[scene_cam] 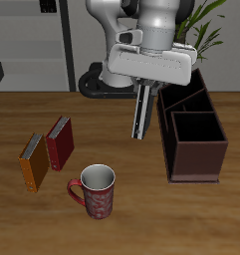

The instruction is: Place the striped book into the left desk caddy's front compartment and place the red book into the left desk caddy's left compartment and place the orange book into the left desk caddy's back compartment

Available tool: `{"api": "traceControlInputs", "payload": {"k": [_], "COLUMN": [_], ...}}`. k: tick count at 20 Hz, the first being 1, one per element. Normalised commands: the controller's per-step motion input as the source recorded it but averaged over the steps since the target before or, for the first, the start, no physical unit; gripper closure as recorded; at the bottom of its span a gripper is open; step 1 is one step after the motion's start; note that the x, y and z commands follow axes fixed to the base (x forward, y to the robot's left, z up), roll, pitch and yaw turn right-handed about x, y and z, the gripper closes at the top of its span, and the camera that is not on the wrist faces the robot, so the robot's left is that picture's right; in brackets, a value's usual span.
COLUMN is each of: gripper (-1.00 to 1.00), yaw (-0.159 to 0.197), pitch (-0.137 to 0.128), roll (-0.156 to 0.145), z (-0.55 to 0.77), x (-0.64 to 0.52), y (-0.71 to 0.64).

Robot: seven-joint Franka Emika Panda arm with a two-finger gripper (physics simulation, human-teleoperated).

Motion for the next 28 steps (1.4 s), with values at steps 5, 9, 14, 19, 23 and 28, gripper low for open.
{"api": "traceControlInputs", "payload": {"k": [5, 9, 14, 19, 23, 28], "gripper": [1.00, 1.00, 1.00, 1.00, 1.00, 1.00], "yaw": [-0.044, -0.064, -0.004, 0.050, 0.022, 0.015], "pitch": [-0.020, -0.089, -0.020, -0.043, -0.005, -0.034], "roll": [-0.001, 0.014, 0.063, 0.037, 0.067, 0.044], "z": [0.05, -0.01, -0.04, -0.11, -0.12, -0.04], "x": [-0.25, -1.06, -0.45, -0.49, -0.36, -0.39], "y": [-0.01, 0.24, 0.29, 0.29, 0.23, 0.18]}}
